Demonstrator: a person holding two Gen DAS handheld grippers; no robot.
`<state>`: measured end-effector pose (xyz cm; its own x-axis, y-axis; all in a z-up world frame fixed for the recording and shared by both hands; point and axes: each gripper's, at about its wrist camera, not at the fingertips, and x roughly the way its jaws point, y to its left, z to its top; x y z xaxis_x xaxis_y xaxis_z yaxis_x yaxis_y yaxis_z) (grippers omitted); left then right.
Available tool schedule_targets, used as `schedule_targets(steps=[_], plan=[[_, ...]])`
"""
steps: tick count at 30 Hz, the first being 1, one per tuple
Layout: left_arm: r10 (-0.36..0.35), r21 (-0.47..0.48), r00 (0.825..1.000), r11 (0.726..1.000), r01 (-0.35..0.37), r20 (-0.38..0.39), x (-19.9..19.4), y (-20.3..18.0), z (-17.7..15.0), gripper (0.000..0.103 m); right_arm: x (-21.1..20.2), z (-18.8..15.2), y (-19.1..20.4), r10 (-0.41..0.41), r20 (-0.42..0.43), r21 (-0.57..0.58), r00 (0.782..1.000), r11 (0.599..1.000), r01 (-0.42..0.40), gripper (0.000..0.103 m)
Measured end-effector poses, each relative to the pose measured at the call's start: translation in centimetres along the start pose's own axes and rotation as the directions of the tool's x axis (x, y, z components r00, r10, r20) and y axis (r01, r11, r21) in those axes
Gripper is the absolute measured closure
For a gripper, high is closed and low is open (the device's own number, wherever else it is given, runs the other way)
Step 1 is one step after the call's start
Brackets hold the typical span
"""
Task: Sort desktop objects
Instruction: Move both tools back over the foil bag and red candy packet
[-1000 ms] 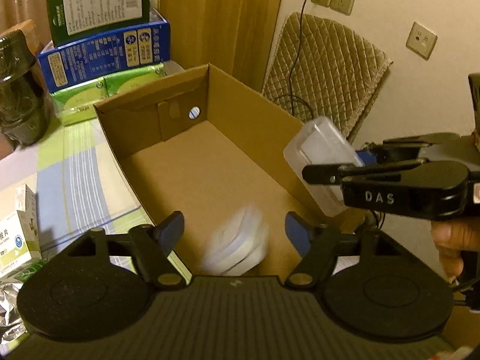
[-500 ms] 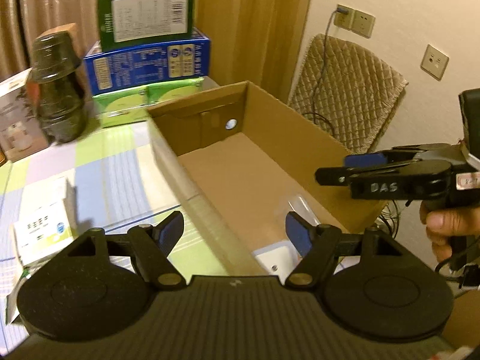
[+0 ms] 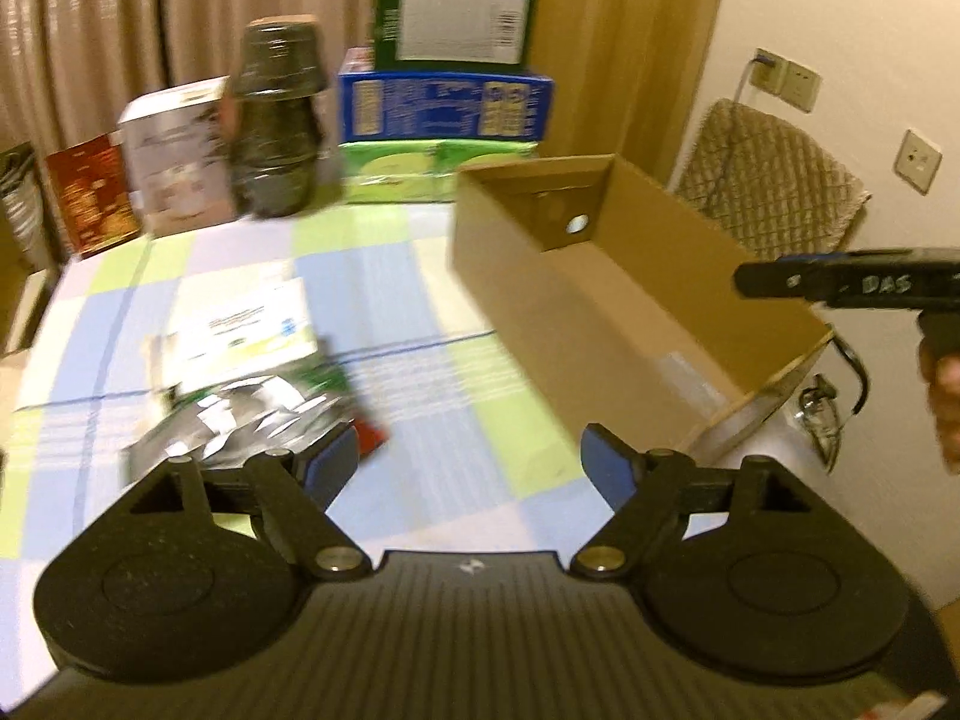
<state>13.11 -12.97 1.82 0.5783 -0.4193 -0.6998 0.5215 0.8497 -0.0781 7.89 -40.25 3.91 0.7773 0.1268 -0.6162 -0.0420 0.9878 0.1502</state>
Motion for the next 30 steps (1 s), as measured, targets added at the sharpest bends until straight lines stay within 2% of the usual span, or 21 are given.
schedule_targets(steps=[8,12,18,23,27,30], plan=[[0.121,0.037,0.993,0.992,-0.12,0.0,-4.3,5.5,-2.6,0.019,0.3,-1.0,5.9,0.094,-0.04,-0.111,0.995,0.989,-0.098,0.032],[0.133,0.072,0.991,0.988,-0.133,-0.002,-5.3,7.4,-3.7,0.016,0.9,-1.4,8.2,0.121,-0.06,-0.161,0.991,0.978,-0.13,0.028],[0.104,0.185,0.994,0.978,-0.099,-0.018,-4.8,8.5,-4.6,0.011,2.1,-2.1,11.0,0.153,-0.095,-0.226,0.984,0.959,-0.171,0.025],[0.076,0.333,0.996,0.941,-0.059,-0.039,-3.4,8.4,-4.7,0.01,3.8,-2.8,12.4,0.162,-0.13,-0.263,0.978,0.946,-0.191,0.024],[0.052,0.398,0.997,0.917,-0.023,-0.062,-1.8,9.0,-4.4,0.009,5.6,-3.3,13.2,0.161,-0.168,-0.281,0.972,0.938,-0.204,0.024],[0.064,0.438,0.995,0.899,-0.024,-0.077,-0.2,9.7,-3.8,0.009,7.1,-3.6,13.7,0.16,-0.2,-0.299,0.967,0.93,-0.216,0.024]])
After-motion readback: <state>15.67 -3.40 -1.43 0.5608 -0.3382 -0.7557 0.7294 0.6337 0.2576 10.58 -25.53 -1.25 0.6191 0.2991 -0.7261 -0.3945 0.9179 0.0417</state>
